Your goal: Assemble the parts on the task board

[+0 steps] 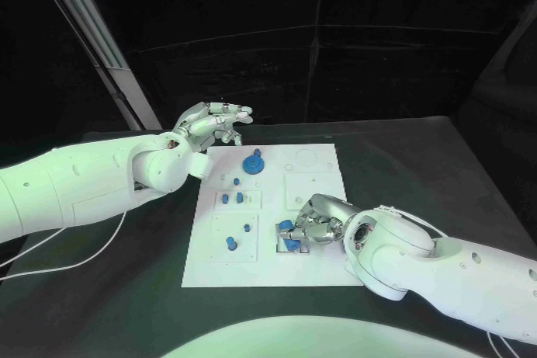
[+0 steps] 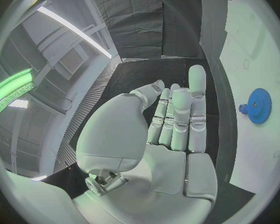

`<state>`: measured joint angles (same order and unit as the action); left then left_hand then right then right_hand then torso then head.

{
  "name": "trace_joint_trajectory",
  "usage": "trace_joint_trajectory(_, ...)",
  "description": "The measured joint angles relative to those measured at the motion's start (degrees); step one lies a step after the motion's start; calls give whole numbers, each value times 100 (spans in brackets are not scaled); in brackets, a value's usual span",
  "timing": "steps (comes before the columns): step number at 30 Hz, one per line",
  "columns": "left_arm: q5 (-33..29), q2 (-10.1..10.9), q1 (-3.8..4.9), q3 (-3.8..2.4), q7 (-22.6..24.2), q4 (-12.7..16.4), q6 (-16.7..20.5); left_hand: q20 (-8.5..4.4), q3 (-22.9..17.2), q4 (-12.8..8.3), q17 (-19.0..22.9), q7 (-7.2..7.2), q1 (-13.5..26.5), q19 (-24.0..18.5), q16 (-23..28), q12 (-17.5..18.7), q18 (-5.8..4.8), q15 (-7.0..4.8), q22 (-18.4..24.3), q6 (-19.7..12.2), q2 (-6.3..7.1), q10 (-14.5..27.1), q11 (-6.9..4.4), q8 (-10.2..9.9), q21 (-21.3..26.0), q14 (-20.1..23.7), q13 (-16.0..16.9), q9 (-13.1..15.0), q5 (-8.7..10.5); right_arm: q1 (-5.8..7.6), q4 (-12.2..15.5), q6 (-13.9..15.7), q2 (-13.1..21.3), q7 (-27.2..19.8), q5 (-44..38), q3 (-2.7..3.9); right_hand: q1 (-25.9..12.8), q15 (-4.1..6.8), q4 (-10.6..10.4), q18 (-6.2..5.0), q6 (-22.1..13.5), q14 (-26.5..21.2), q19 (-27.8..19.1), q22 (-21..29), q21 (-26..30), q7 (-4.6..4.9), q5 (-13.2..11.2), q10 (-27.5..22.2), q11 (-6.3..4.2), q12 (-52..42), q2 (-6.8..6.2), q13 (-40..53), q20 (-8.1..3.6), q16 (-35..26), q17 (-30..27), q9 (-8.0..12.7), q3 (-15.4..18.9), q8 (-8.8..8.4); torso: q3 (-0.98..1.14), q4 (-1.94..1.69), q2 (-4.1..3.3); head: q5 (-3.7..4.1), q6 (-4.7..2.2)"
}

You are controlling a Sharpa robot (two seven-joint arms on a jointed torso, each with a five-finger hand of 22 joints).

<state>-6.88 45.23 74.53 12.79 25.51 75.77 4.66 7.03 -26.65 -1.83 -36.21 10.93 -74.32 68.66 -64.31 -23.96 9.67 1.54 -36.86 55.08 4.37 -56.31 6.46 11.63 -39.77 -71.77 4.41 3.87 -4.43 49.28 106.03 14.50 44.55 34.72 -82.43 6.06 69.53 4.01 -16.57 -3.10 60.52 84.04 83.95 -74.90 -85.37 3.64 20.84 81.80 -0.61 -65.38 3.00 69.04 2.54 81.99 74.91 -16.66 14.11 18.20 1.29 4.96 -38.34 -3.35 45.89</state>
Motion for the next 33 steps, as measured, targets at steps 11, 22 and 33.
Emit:
trace_joint_trajectory(11,1,4,1,0,-2,1,0,0,0,0,0,0,0,0,0,0,0,0,0,0,0,0,0,0,0,0,0,0,0,2,-56,-67,-44,26,-105,3,-233,0,9,0,32,0,0,0,0,-6,-694,0,0,139,50,-42,0,-65,0,-87,191,-62,-1,-4,2,-27,12)
trace_joint_trajectory(22,2,6,1,0,-9,1,0,0,0,0,0,0,0,0,0,0,0,0,-1,0,0,0,0,0,0,0,0,-1,0,2,-70,-146,-43,42,-200,1,-759,0,-12,0,-15,0,-112,0,155,41,-1781,-75,31,593,-236,-309,-8,-286,-275,-162,359,-178,1,-1,2,-35,14)
trace_joint_trajectory(33,2,10,1,0,-19,1,-4,0,9,-10,0,0,0,0,0,0,0,0,3,0,0,21,21,0,0,0,0,-1,0,1,17,-161,30,47,-252,1,-90,-1,262,0,-32,0,-133,-4,178,57,-1685,-75,31,636,-164,-311,-29,-340,-291,-247,41,-201,6,5,3,-35,30)
